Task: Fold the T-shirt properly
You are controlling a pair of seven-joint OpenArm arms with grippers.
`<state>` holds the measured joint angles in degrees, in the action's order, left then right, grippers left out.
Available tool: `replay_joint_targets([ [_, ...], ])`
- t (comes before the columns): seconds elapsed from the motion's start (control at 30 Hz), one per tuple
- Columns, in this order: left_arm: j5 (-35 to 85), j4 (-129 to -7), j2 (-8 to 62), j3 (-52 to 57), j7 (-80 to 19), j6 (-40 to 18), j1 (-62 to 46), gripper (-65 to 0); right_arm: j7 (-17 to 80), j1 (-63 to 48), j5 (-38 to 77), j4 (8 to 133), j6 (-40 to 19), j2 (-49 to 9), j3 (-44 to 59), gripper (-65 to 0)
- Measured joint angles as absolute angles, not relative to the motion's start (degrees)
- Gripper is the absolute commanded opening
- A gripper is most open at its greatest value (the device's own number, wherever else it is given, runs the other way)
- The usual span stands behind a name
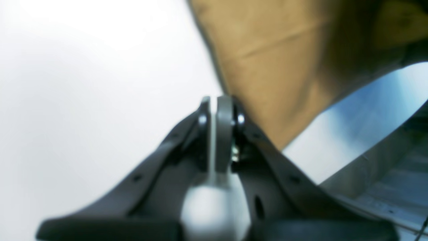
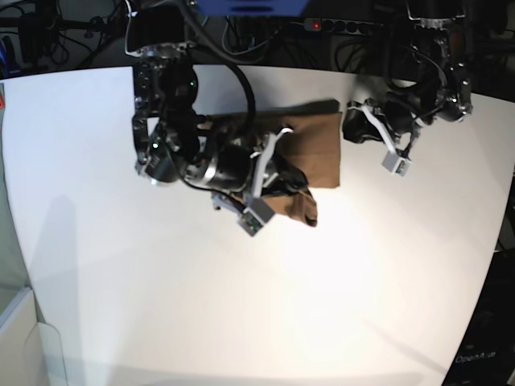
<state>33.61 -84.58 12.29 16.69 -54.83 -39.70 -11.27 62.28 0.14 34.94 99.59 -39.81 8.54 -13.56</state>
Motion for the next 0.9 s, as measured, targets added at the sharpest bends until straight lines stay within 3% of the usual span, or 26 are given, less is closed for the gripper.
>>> replay_joint_targets([
  [0.2,31.83,-80.79,12.34,12.01,-49.8,-40.07,-8.43,-61.8,60.27,0.14,34.92,99.5,-39.77,8.4,-17.39,-59.3],
  [0.9,32.21,-81.1,11.09,11.55,-50.33,-40.29,-9.1,-61.8,56.9,0.51,35.14,94.17,-39.59,8.01,-19.29,-58.6],
])
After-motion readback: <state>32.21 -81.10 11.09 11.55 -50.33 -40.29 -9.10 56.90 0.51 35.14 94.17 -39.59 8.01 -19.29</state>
